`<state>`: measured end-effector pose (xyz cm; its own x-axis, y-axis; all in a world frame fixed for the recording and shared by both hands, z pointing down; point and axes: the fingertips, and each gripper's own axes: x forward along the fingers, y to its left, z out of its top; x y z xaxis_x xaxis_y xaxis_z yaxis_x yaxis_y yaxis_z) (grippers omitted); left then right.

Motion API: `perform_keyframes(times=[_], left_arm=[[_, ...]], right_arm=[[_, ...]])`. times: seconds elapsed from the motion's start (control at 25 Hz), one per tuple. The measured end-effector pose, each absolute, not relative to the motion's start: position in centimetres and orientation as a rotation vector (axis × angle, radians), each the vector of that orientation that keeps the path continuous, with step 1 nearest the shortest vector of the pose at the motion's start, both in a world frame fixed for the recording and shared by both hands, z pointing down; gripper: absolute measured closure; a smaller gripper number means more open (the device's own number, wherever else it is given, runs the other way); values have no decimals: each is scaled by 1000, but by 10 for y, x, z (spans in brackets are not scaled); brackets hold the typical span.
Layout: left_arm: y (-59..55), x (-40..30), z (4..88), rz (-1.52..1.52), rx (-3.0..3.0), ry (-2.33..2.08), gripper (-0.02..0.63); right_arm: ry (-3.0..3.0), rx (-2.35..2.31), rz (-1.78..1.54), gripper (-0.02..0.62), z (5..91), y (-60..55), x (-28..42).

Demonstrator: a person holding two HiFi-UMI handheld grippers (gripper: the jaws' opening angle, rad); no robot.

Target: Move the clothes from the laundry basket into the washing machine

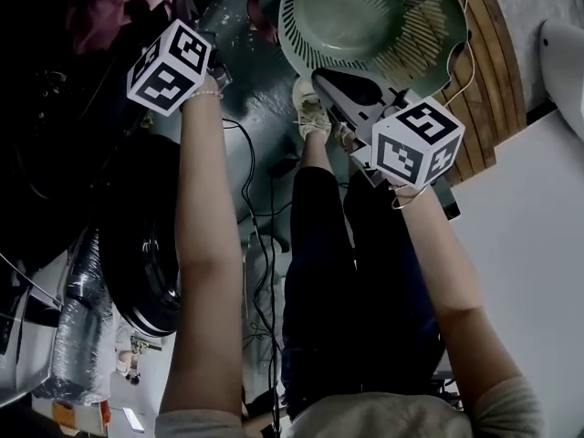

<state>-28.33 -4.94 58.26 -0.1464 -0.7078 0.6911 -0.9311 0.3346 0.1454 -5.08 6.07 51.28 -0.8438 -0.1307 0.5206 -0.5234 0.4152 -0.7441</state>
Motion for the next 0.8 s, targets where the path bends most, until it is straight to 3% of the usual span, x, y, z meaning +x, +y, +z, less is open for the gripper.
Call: perform_keyframes(times=[0.04,0.4,0.56,0.68,0.8], left_arm=[[-49,-292,572,392,1441,-1971,552],[-105,-358,568,714,1454,-2137,548],[-110,-359,580,692,1401,-2081,456],[-97,-355,569,593,1345,-2108,346],[-67,-332,555,531,1331,-2088,336]], right_arm=[[-2296,563,1411,578,512,60,-51],[-2294,548,1410,578,516,55,-58],[-2292,559,1402,578,514,50,-54],[-2305,574,1392,578,507,46,-52],[-2319,598,1389,578,493,45,-49]])
